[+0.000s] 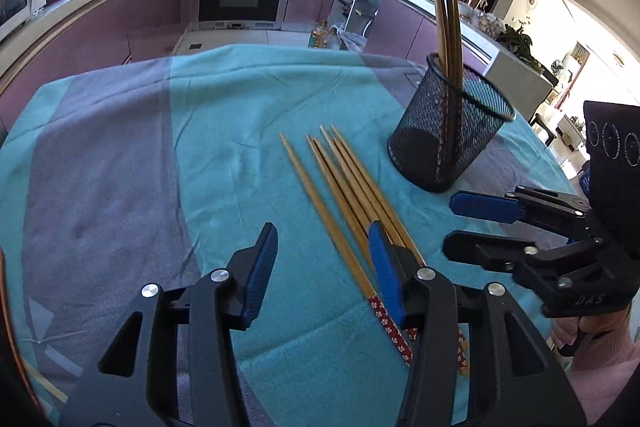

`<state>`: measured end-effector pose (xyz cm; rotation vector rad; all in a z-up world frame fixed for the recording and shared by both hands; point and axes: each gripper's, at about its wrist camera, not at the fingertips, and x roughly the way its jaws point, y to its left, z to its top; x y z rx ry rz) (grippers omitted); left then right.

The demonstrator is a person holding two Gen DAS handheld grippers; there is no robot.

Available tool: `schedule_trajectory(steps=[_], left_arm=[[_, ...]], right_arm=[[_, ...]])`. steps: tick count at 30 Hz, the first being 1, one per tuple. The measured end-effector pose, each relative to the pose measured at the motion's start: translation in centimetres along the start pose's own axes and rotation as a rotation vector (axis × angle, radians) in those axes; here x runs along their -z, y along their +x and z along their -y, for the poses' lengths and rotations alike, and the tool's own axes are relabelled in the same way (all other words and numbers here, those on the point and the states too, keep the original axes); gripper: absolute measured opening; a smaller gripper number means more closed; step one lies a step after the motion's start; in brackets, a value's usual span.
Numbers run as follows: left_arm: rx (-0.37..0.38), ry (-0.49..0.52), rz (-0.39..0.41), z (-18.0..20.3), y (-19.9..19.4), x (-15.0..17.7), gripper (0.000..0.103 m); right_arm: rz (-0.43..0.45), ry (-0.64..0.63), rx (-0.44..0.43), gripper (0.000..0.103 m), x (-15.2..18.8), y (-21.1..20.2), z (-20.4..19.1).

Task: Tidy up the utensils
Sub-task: 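Move both open tools back over the remaining chopsticks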

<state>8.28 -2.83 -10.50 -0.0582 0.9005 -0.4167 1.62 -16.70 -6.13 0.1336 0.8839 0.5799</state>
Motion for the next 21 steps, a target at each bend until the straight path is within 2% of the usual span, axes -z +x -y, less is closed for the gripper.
schedule_trajectory(steps=[13,21], left_arm=[[-0.036,0.011,-0.042,1.4,2.0,0.2,0.047],[-0.099,0.057,-0.04,2.3,2.6,0.0,0.045]], right_arm=[[-0.006,0.012,0.062,0.047,-0.1,1.9,-0.4],[-0.002,0.004,0.105,0.047,0.0,2.7,-0.4]])
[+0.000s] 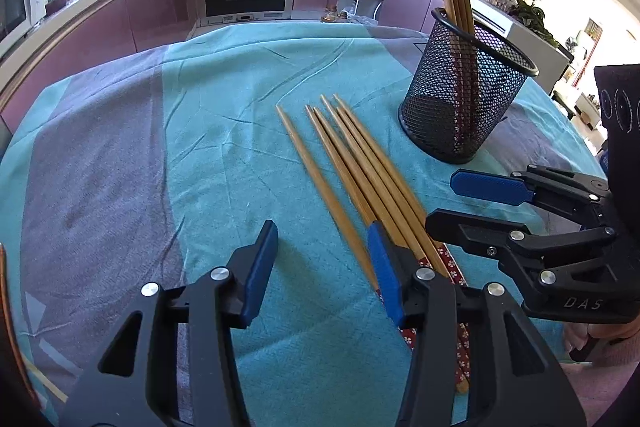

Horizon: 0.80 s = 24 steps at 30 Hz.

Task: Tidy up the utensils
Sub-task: 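Move both open tools back over the remaining chopsticks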

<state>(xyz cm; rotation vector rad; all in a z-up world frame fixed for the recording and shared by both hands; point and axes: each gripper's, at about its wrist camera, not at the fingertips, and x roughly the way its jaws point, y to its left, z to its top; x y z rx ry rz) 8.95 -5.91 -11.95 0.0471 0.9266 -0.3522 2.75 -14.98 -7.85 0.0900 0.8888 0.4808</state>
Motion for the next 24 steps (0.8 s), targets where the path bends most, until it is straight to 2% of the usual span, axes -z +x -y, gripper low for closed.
schedule_trajectory(steps=[3,7,11,15,19,24], left_arm=[[-0.015,0.013,-0.001,0.5,0.2,-0.2,0.046],[-0.029,0.029,-0.003,0.6,0.4,-0.2,0.041],[-0.023,0.029,-0.008,0.2,0.4,-0.2,0.036],[-0.006,0.013,-0.01,-0.5,0.2,0.0,0.035],[0.009,0.0,-0.012,-0.9,0.2,-0.1,0.034],[-0.017,0.011,-0.014,-1.0,0.7,-0.7,0.034]], right_arm=[[-0.008,-0.001,0.004,0.044,0.0,0.4,-0.1],[-0.012,-0.015,0.014,0.04,0.1,0.5,-0.2],[-0.017,-0.018,0.027,0.033,0.1,0.5,0.0],[-0.023,-0.021,0.043,0.027,0.3,0.2,0.3],[-0.029,-0.027,0.063,0.027,0.2,0.1,0.2],[-0.034,-0.04,0.086,0.027,-0.4,0.9,-0.2]])
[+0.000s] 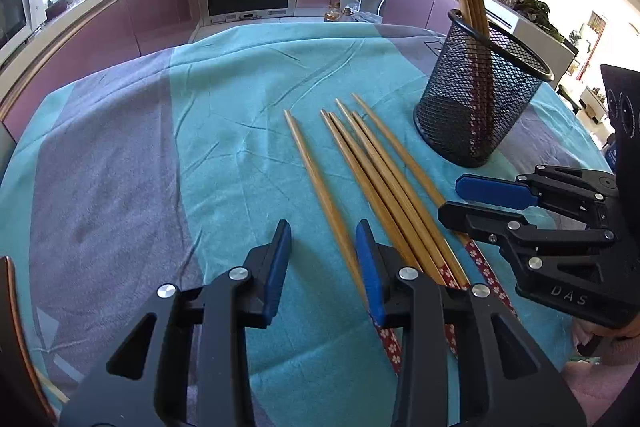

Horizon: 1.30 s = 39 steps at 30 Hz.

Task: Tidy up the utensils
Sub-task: 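Move both open tools back over the remaining chopsticks, then grasp a chopstick with the left tool while the right tool grasps another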

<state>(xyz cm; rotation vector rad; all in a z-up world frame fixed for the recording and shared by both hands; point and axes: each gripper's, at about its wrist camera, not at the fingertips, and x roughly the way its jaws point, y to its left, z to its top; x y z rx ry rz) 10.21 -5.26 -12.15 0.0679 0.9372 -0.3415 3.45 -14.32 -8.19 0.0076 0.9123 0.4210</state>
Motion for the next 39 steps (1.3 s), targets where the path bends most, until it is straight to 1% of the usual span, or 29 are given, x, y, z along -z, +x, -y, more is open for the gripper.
schedule_trajectory(steps=[6,8,9,10,12,14,17,20,25,28,31,37,39], left_arm=[[-0.015,0.005,-0.008,-0.2,1.0,-1.5,0.032],[-0.025,0.004,-0.007,-0.2,1.2,-1.7,0.028],[-0.026,0.001,-0.006,-0.3,1.3,-1.8,0.028],[-0.027,-0.004,-0.004,-0.3,1.3,-1.8,0.027],[-0.024,-0.014,-0.001,-0.3,1.2,-1.8,0.022],[-0.01,-0.032,0.0,-0.4,1.2,-1.9,0.012],[-0.001,-0.062,0.005,-0.7,1.0,-1.7,0.011],[0.009,-0.088,0.013,-1.0,0.5,-1.2,0.008],[0.057,-0.095,0.027,-1.2,-0.9,-0.3,0.007],[0.092,-0.077,0.02,-0.7,-1.4,0.3,0.007],[0.12,-0.056,0.006,-0.1,-1.5,0.7,0.007],[0.119,-0.023,-0.022,0.4,-1.0,1.0,0.008],[0.111,-0.023,-0.029,0.1,-0.7,0.9,0.01]], right_arm=[[-0.001,-0.02,0.031,0.027,-0.9,0.9,-0.3],[0.005,-0.007,0.033,0.024,-0.9,1.0,-0.2],[0.008,-0.004,0.042,0.019,-0.9,0.9,-0.1],[0.01,0.008,0.038,0.014,-0.9,0.9,0.1],[0.012,0.026,0.028,0.01,-0.8,0.8,0.4],[0.014,0.052,0.011,0.009,-0.7,0.7,0.9],[0.019,0.078,-0.006,0.006,-0.5,0.5,1.3],[0.032,0.102,-0.03,0.006,-0.3,0.0,1.7],[0.06,0.075,-0.094,0.006,-0.3,-1.3,1.3],[0.041,0.034,-0.127,0.006,-0.2,-1.6,0.6],[0.018,0.008,-0.124,0.006,-0.2,-1.3,0.1],[-0.021,0.006,-0.105,0.006,0.1,-0.5,0.1],[-0.034,0.01,-0.102,0.009,0.3,-0.2,0.2]])
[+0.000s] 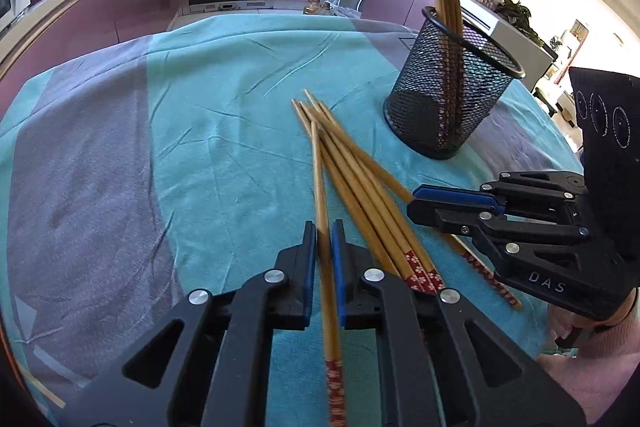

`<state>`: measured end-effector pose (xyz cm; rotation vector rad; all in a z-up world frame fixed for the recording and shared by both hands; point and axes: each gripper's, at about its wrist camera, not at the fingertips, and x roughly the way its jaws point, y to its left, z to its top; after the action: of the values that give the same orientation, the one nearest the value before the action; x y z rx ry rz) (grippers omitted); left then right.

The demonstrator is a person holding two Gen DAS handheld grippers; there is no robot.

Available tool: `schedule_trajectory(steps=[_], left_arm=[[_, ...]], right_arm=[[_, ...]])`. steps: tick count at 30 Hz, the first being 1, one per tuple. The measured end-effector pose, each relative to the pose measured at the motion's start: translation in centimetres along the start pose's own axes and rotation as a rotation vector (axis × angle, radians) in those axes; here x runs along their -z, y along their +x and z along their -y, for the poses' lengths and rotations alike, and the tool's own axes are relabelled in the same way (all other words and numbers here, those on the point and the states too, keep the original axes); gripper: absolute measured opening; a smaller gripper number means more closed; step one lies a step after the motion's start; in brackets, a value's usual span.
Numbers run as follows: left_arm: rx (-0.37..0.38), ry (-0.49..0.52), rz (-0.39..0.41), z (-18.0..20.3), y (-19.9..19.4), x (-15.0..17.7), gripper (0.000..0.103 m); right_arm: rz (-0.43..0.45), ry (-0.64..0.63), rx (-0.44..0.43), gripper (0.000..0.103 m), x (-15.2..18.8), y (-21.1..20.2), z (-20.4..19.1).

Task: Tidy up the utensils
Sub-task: 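Grasp a chopstick with the left tool while the right tool grasps another, then lift both held chopsticks upright toward the black mesh cup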

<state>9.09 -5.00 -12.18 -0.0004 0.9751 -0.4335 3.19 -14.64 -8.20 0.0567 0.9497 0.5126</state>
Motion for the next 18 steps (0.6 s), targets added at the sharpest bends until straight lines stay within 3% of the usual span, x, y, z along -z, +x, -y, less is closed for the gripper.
schedule_trajectory(steps=[10,18], left_arm=[[0.014,-0.021,-0.015,-0.5,1.0,-1.1,0.009],[0.042,-0.011,0.052,-0.7,-2.1,-1.5,0.007]], right_arm=[[0.012,0.006,-0.017,0.006,-0.6,0.2,0.1],[0.13,-0.005,-0.036,0.006,-0.4,-4.2,0.4]])
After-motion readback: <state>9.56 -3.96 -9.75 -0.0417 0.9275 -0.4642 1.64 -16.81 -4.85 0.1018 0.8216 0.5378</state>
